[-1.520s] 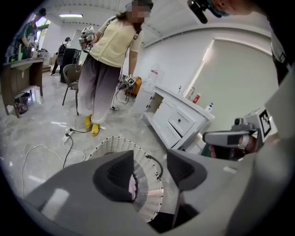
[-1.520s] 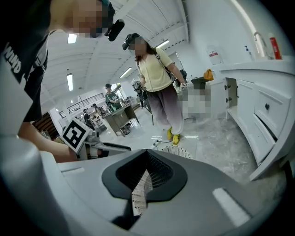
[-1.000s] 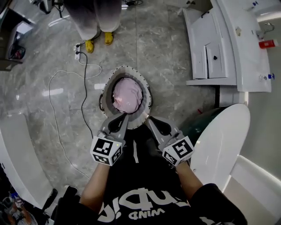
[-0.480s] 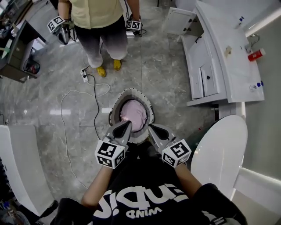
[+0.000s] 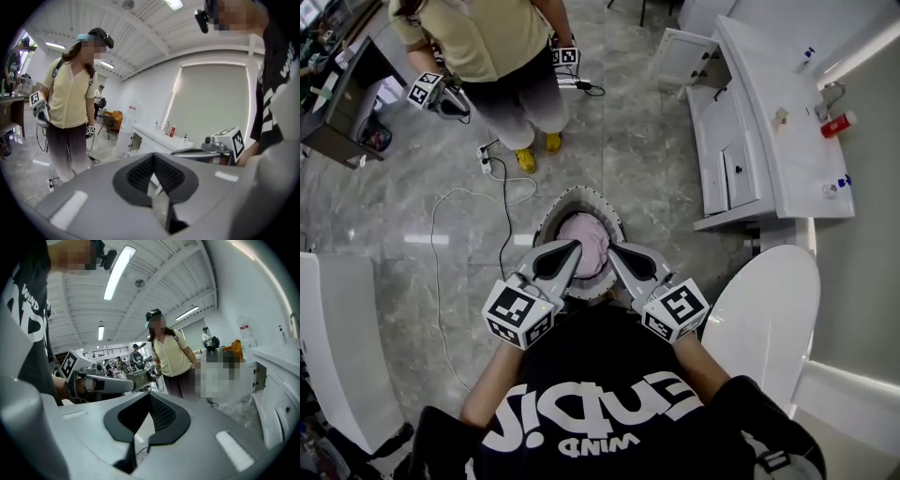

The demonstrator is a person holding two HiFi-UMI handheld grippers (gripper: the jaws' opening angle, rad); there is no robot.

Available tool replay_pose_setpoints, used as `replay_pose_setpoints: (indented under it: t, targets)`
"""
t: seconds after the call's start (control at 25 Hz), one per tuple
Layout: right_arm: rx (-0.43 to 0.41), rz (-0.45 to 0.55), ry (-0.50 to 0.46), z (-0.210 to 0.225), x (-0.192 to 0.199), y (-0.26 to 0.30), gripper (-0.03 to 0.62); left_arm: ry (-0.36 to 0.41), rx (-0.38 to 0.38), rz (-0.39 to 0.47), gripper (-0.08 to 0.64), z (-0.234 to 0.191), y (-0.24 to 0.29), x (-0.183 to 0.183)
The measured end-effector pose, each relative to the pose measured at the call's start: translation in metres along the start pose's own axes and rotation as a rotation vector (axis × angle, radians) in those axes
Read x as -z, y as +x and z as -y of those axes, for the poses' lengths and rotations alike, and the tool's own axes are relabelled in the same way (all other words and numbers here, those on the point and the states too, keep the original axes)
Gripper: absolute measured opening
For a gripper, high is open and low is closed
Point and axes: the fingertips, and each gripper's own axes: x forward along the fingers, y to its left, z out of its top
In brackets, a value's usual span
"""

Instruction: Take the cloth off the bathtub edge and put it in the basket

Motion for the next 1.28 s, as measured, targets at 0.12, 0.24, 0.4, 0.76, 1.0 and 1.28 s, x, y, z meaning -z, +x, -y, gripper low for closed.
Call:
replay_pose_setpoints:
  t: [0.12,0.24,0.4,0.76,1.0,1.28]
  targets:
    - [-0.023,0.023,-0.042,-0.010,-0.012,0.000,0.005,0.049,0.013,0.056,-0.002,0.000,-0.013,-0.018]
    - [-0.031,0.049,-0.064,-0.014,-0.026,-0.002,0.005,0.087,0.028,0.111,-0.002,0.005,-0.027,-0.037]
    - [-0.037,0.066,-0.080,-0.015,-0.037,-0.004,0.005,0.100,0.016,0.131,-0.002,0.006,-0.039,-0.043]
    - [-0.036,0.086,-0.095,-0.020,-0.040,-0.005,0.005,0.086,-0.029,0.122,-0.002,0.000,-0.045,-0.026]
    - [-0.042,0.087,-0.098,-0.022,-0.038,-0.006,0.005,0.076,-0.042,0.126,-0.002,-0.001,-0.045,-0.021]
    - [-0.072,0.067,-0.107,-0.029,-0.037,-0.007,0.005,0.076,-0.034,0.119,-0.002,0.005,-0.045,-0.020]
